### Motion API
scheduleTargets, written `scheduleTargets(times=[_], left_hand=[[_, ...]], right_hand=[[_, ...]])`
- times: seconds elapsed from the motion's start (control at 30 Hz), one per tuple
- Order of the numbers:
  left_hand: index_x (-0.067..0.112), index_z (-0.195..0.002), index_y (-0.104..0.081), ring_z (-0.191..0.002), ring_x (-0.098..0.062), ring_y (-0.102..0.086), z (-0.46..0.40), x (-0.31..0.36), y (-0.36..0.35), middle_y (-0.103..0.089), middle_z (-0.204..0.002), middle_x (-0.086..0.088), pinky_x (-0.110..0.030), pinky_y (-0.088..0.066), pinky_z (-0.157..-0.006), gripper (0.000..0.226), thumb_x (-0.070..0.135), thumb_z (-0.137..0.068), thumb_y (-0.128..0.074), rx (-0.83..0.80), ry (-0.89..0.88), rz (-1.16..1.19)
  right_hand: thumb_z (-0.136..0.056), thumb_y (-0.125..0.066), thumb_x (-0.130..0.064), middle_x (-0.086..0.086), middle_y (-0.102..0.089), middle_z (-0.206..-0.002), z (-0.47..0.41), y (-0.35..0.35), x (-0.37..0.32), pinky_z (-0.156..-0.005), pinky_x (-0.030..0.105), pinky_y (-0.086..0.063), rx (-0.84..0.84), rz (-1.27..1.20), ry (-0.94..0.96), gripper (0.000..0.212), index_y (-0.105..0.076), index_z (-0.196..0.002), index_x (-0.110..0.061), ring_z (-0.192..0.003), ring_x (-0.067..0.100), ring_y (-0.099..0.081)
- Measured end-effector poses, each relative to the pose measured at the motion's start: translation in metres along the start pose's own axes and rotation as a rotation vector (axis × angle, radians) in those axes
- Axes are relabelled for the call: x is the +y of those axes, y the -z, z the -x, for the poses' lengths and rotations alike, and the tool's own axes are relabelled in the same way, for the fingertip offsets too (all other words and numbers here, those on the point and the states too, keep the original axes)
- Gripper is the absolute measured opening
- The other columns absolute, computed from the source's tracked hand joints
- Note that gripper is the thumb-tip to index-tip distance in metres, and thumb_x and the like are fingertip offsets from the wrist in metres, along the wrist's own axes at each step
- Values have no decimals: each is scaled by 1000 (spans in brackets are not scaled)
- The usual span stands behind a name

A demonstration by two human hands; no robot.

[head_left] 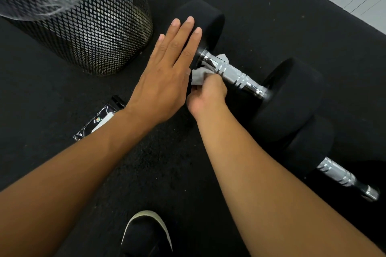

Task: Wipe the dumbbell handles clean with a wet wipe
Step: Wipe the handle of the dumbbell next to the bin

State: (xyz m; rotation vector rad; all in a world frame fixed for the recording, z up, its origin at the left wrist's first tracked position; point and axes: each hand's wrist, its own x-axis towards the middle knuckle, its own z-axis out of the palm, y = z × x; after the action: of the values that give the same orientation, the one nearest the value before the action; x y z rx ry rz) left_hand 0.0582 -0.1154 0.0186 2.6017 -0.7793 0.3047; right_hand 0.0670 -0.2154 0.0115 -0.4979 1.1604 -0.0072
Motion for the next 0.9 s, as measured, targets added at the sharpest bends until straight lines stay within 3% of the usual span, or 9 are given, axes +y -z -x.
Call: scheduleTargets(times=[0.07,0.17,0.27,0.33,0.47,0.67,0.77,0.83,0.9], left_hand=[[3,-160,-18,-157,-32,-5,1,-1,-1,-11,-169,-15,-51,-10,-127,69,-2,-97,-45,-5,3,2],[3,-159,-20,-157,-33,-6,1,-2,-2,-13,-169,-17,-51,-10,-127,56,17,-107,-35,-2,-12,22],[3,-159,-21,-157,-33,-8,0,-5,-3,-15,-168,-16,-50,-12,-127,60,26,-109,-45,-4,-19,50],[5,-160,-19,-157,-31,-6,1,-6,-4,-13,-169,-14,-47,-10,-128,63,12,-105,-51,-3,-13,46],[4,-159,-21,-157,-31,-5,3,-1,1,-13,-169,-14,-47,-8,-128,70,-3,-95,-49,1,17,82],[5,-160,-19,-158,-31,-4,4,2,3,-11,-169,-13,-48,-10,-128,72,-4,-95,-49,-17,17,80],[6,-160,-18,-158,-30,-3,4,1,4,-10,-170,-12,-47,-8,-128,72,-3,-96,-49,-21,19,80],[7,-161,-18,-158,-30,-3,4,1,3,-10,-170,-11,-46,-7,-128,72,-3,-96,-49,-23,15,79],[6,-160,-19,-158,-30,-3,4,1,2,-10,-170,-12,-46,-7,-128,72,-4,-95,-49,-20,14,85]], right_hand=[[-95,-54,-1,16,-71,-115,6,6,5,-105,46,-52,-13,25,-12,31,-66,-122,-11,-109,30,-69],[-99,-46,3,8,-74,-108,33,24,13,-99,34,-52,-213,10,27,33,-69,-113,-15,-105,23,-68],[-102,-43,0,1,-69,-131,63,29,6,-94,23,-51,-349,33,177,43,-64,-134,-21,-123,16,-64],[-101,-42,1,-4,-63,-141,66,28,-6,-93,18,-50,-253,229,358,51,-58,-143,-22,-129,11,-59],[-99,-40,1,-7,-65,-136,58,30,-37,-103,13,-42,-52,709,828,51,-62,-140,-19,-123,-1,-55],[-103,-42,0,4,-59,-145,33,7,-67,-95,-5,-27,138,972,1278,44,-56,-143,-10,-127,6,-54],[-103,-41,-7,5,-66,-131,19,-4,-70,-83,16,-42,61,1374,1220,40,-63,-136,-16,-113,18,-63],[-103,-46,-13,6,-67,-115,16,-7,-70,-66,20,-40,-86,1638,1030,32,-65,-128,-16,-81,13,-58],[-103,-48,-17,3,-61,-100,15,-4,-67,-58,23,-35,-194,1738,968,25,-64,-121,-13,-67,7,-47]])
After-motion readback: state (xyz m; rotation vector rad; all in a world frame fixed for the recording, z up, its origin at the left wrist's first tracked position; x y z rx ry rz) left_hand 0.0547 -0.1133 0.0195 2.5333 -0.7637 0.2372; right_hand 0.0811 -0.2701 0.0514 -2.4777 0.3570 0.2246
